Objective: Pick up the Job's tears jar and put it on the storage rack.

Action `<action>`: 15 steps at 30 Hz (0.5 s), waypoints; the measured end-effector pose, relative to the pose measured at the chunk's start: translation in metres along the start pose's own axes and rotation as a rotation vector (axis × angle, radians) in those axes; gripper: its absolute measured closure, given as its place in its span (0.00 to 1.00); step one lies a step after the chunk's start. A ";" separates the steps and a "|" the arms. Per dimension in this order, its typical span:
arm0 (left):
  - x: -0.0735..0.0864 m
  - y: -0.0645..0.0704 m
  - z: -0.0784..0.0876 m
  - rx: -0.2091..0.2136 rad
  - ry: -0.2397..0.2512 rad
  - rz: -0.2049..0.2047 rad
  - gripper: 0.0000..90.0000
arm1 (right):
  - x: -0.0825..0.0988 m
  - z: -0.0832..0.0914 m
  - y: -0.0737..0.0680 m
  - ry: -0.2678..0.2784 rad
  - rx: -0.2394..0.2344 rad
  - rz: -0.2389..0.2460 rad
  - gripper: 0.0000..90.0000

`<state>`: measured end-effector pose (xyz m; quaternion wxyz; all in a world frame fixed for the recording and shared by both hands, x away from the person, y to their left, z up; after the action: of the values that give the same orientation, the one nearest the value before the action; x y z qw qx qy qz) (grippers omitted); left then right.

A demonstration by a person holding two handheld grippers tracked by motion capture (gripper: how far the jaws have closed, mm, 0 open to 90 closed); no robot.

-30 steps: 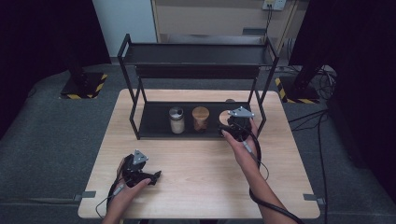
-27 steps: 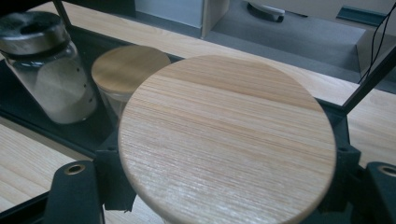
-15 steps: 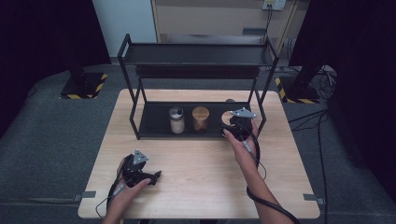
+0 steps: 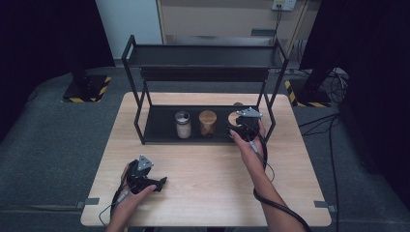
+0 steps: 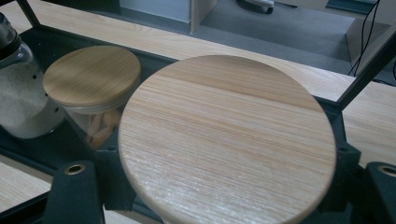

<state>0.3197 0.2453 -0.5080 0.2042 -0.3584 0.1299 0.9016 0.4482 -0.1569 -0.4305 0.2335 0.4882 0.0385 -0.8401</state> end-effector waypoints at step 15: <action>0.000 0.000 0.000 0.000 0.000 0.000 0.00 | -0.012 -0.019 -0.002 -0.009 0.001 -0.007 0.29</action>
<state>0.3197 0.2453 -0.5080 0.2044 -0.3582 0.1300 0.9017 0.4674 -0.1456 -0.4308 0.2304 0.4844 0.0389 -0.8431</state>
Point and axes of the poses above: each handheld gripper's, and its own axes: z roughly backward along the jaws, x roughly out of its underside, y roughly to its right, the point moved 9 cm from there along -z, roughly forward along the jaws, and after that the axes turned 7 degrees about z, right-handed, at the moved point
